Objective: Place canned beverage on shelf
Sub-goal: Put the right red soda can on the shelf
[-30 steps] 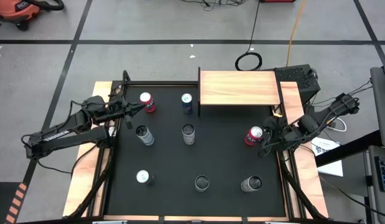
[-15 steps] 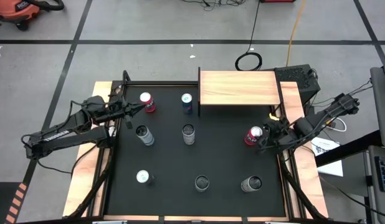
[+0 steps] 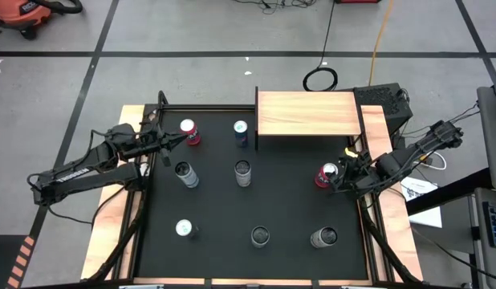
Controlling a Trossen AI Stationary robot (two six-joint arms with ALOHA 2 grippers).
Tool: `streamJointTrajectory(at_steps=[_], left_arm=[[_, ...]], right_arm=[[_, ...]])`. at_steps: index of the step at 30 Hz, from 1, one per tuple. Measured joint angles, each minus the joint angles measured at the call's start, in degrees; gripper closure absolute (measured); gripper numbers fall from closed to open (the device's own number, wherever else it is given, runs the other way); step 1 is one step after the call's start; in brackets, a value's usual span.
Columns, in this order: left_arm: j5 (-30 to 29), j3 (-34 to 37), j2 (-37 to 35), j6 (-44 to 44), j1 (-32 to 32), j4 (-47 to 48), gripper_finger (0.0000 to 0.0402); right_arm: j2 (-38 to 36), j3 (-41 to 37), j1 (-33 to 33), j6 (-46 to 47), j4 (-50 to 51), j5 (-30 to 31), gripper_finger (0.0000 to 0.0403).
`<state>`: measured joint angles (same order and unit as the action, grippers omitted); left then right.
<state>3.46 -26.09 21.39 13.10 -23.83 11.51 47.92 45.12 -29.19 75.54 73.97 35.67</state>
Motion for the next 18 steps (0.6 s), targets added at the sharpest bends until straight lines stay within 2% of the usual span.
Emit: streamJointTrajectory(at_steps=[9,12,18], left_arm=[[0.00,0.00,0.00,-0.01,0.02,-0.02,0.0401],[0.00,0.00,0.00,0.00,0.01,-0.02,0.0401],[0.00,0.00,0.00,-0.01,0.01,-0.02,0.0401]], right_arm=[[0.00,-0.02,1.85,-9.38,-3.36,-3.26,0.0014],[0.02,-0.02,3.02,-12.88,-5.32,-6.37,0.0014],[0.03,-0.02,5.92,-13.80,-4.83,-7.14,0.0014]])
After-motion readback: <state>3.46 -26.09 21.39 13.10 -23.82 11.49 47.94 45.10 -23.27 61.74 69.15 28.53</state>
